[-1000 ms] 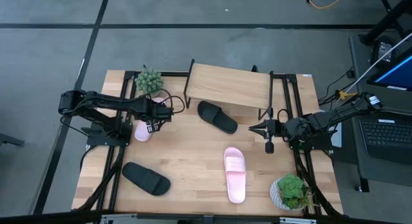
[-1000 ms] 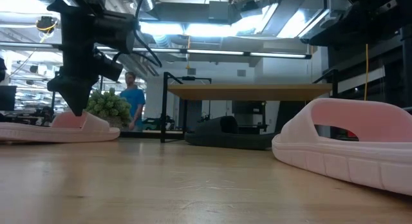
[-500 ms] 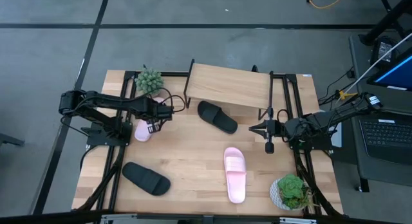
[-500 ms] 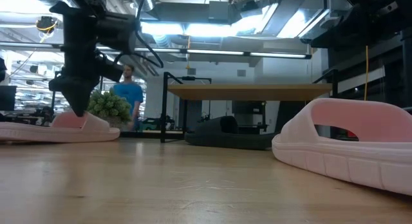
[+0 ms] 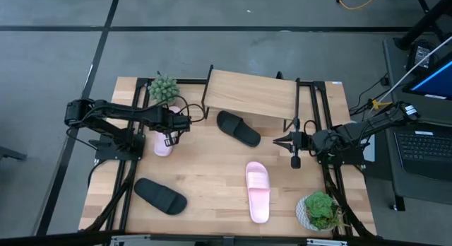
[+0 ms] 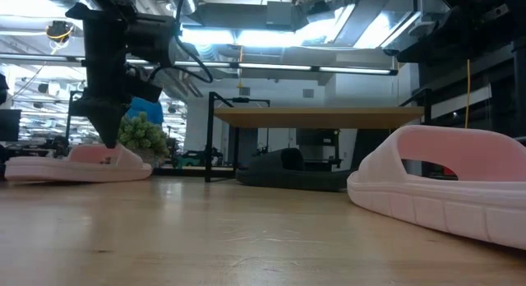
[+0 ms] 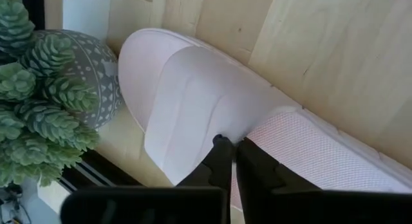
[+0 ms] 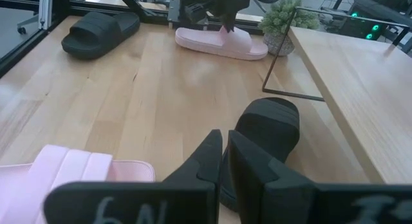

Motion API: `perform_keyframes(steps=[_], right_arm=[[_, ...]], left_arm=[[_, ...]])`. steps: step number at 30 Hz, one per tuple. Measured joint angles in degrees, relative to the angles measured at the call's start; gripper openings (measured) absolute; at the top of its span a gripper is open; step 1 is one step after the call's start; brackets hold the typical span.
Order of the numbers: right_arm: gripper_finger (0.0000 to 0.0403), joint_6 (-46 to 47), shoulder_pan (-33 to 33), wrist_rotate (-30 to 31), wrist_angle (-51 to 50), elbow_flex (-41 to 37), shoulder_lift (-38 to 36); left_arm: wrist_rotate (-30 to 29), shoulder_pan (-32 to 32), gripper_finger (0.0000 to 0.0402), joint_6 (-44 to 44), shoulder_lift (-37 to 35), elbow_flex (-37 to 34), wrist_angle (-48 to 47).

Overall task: Pick and place slides into the shelf
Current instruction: Put the top pink slipper on the shelf

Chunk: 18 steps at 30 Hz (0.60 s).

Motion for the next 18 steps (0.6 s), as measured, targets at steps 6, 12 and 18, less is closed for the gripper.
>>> perform_keyframes(steps=[6, 12, 18], right_arm=[[0.0030, 0.0, 0.0, 0.0, 0.0, 0.0, 0.0], [0.0030, -1.5, 0.0, 0.0, 0.0, 0.0, 0.0], [0.0030, -1.5, 0.0, 0.0, -0.2, 0.0, 0.0]], left_arm=[[1.2, -1.2, 0.0002, -1.5, 0.0, 0.6, 0.6], [3.0, -3.3, 0.0002, -1.4, 0.0, 3.1, 5.2], [2.7, -4.9, 0.0001, -1.7, 0.0, 4.7, 5.3]])
